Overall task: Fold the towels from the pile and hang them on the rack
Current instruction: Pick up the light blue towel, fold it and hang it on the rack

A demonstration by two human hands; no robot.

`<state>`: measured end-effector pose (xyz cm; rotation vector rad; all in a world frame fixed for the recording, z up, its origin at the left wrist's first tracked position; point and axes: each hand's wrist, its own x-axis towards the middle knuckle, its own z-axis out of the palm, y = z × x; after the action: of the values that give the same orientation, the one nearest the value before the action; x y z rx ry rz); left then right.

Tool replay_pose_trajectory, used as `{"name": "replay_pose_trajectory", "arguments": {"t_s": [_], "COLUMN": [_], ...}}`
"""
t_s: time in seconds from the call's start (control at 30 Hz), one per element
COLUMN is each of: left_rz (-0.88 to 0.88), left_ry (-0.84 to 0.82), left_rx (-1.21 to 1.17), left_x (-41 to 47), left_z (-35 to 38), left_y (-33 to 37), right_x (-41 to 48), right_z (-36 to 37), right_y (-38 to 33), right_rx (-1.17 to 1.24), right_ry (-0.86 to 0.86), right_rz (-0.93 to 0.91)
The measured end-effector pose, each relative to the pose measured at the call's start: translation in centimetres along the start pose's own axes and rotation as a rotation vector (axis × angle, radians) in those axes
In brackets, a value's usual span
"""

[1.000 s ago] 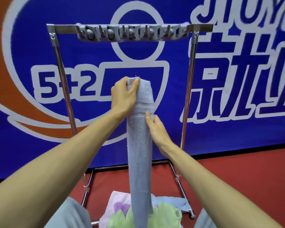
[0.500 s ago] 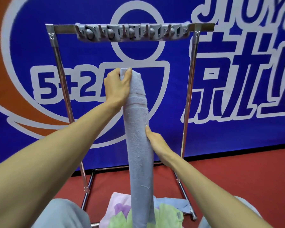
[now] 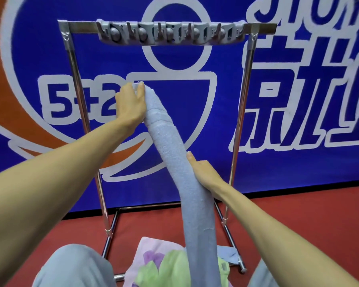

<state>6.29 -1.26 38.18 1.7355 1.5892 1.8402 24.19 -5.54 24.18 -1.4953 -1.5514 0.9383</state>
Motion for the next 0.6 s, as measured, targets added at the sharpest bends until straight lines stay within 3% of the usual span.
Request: {"name": "replay_pose_trajectory", "arguments": {"t_s": [0.13,0.27,0.5,0.6], "left_rz": [-0.120,-0.387,-0.431,-0.413], "left_ry": [-0.050,-0.262,-0.687,-0.891], "left_rx": [-0.071,-0.118,0.171,0.150], "left_x": [-0.4,-1.2,-5.0,-6.7], "left_z": [0.3,0.2,-0.3,-0.2], "left_y": [-0.9,-1.4,-3.1,-3.2], "right_x": [-0.7,-0.9,0.1,0.0], "right_z": [0.5,0.4,-1.1,-1.8], "right_y": [-0.2,-1.7,-5.9,-7.1], "right_rx": [0.059,0.301,0.508,0.695], "right_ry": [-0.052,0.007,0.052,-0.101], "right_rz": [0.071,0.096,0.134,0.133]}}
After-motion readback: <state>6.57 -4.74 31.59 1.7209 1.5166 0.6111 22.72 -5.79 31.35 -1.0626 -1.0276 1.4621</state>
